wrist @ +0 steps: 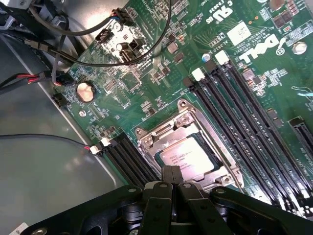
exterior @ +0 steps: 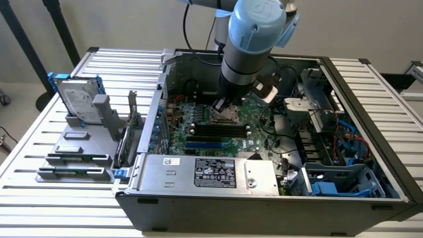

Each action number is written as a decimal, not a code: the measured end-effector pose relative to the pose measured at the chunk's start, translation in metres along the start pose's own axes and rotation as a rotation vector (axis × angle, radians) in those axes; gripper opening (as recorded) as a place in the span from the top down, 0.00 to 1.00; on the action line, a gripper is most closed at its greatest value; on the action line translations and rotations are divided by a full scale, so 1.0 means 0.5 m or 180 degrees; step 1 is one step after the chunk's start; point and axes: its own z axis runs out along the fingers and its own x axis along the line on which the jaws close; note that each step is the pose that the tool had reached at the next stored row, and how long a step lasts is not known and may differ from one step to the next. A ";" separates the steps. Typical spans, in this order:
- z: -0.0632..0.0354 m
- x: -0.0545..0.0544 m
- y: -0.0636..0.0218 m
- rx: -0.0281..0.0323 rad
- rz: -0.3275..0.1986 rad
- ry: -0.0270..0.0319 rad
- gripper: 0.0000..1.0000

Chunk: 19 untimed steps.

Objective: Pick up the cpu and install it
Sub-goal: 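Install the first cpu locking lever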

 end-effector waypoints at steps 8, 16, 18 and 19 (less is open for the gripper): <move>-0.025 -0.019 -0.003 0.0009 0.0004 -0.0004 0.89; -0.037 -0.055 -0.011 0.0013 0.0007 -0.0007 0.89; -0.041 -0.061 -0.011 0.0017 0.0008 -0.0010 0.89; -0.045 -0.062 -0.011 0.0021 0.0011 -0.0013 0.89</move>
